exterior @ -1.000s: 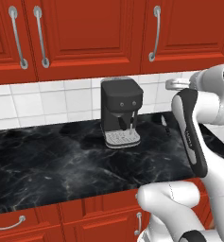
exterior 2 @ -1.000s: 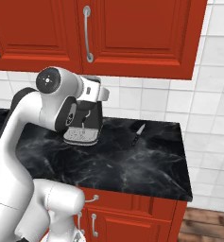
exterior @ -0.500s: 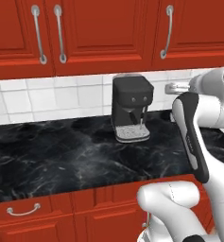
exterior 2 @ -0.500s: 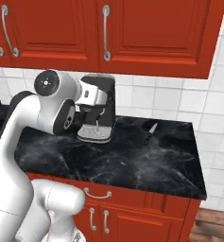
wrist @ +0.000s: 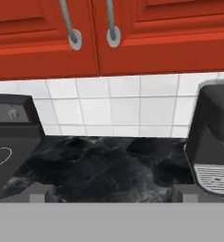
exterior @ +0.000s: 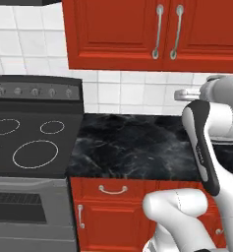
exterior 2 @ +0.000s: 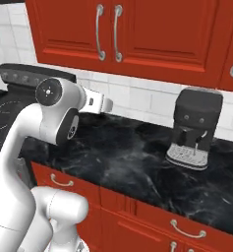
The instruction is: Close all open cabinet doors.
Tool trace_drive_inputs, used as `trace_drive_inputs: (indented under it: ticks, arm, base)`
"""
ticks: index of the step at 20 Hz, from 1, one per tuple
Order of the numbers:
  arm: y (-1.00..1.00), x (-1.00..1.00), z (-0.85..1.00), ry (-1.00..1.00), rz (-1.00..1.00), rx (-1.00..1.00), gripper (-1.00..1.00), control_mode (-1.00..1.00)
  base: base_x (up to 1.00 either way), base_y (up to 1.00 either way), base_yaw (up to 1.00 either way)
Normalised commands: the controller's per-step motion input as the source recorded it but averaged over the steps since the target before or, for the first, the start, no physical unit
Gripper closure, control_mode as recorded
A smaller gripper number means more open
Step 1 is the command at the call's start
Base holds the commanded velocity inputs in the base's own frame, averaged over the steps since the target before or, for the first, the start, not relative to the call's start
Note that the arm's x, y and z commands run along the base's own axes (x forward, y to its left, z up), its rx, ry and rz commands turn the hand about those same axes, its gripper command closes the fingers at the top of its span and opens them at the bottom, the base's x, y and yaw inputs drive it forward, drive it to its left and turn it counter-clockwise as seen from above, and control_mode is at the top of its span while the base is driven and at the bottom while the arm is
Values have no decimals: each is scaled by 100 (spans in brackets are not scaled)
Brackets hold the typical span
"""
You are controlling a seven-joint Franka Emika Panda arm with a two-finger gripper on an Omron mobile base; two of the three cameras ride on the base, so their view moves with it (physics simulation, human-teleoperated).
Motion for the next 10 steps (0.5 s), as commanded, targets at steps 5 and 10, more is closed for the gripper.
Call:
trace_drive_inputs:
  ticks: [5, 10]
  arm:
    - [0, 0, 0, 0, 0, 0, -100, 100]
    - [0, 0, 0, 0, 0, 0, -100, 100]
  base:
    - [-9, 86, 52]
    - [-7, 79, 53]
